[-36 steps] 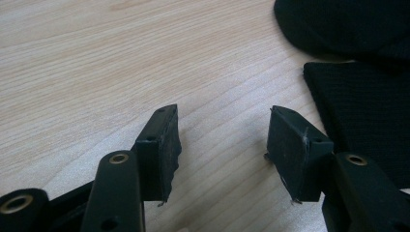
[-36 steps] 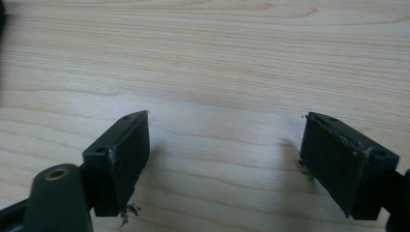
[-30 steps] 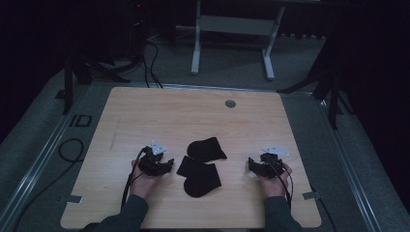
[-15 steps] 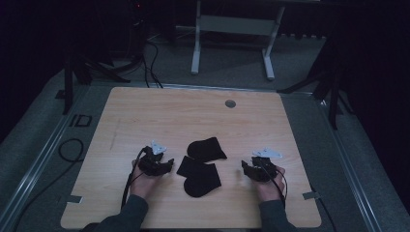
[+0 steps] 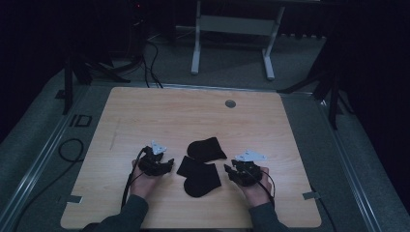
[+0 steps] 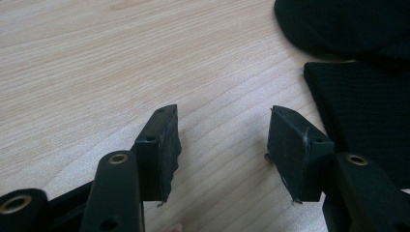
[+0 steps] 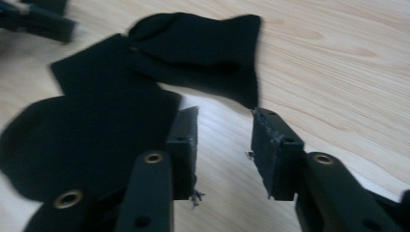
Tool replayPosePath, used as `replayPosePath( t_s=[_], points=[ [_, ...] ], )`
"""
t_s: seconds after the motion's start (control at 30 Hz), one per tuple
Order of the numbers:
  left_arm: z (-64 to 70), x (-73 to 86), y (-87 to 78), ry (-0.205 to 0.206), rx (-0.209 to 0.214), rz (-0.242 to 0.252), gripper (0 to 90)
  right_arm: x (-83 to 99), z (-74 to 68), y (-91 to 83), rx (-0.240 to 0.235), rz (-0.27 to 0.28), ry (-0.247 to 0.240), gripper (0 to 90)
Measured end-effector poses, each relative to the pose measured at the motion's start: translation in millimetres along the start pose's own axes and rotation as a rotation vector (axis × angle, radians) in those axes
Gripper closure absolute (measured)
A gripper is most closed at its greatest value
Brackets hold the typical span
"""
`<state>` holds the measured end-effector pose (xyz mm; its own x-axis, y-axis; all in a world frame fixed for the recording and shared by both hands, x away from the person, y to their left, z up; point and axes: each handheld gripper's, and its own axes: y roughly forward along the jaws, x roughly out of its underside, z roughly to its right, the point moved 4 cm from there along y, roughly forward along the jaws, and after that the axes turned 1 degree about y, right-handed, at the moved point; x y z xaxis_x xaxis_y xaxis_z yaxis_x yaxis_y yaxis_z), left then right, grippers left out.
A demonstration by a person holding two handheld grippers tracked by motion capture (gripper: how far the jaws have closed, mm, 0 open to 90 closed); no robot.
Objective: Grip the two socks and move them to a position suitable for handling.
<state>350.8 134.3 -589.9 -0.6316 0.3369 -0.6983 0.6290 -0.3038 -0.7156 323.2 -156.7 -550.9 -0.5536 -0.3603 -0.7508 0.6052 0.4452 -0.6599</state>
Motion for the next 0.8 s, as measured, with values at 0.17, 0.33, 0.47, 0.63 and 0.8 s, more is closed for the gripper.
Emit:
replayPosePath(
  t_s=[0.17, 0.33, 0.47, 0.63, 0.8],
  points=[
    [0.2, -0.1, 0.2, -0.002, 0.000, 0.002, 45.5, -5.5, -15.4, -1.4, -0.054, 0.000, -0.031, 69.2],
    [0.2, -0.1, 0.2, -0.002, -0.001, 0.002, 45.4, -7.4, -38.2, 2.9, -0.108, -0.014, -0.073, 70.6],
    [0.3, -0.2, 0.4, -0.002, -0.001, 0.002, 45.2, -5.7, -56.6, 12.2, -0.138, -0.035, -0.120, 69.1],
    [0.5, -0.2, 0.5, -0.005, -0.001, 0.004, 45.2, -3.4, -76.7, 20.7, -0.172, -0.058, -0.163, 66.3],
    [0.5, -0.2, 0.4, -0.004, -0.001, 0.004, 45.2, -2.4, -93.3, 26.1, -0.197, -0.068, -0.190, 59.9]
  ],
)
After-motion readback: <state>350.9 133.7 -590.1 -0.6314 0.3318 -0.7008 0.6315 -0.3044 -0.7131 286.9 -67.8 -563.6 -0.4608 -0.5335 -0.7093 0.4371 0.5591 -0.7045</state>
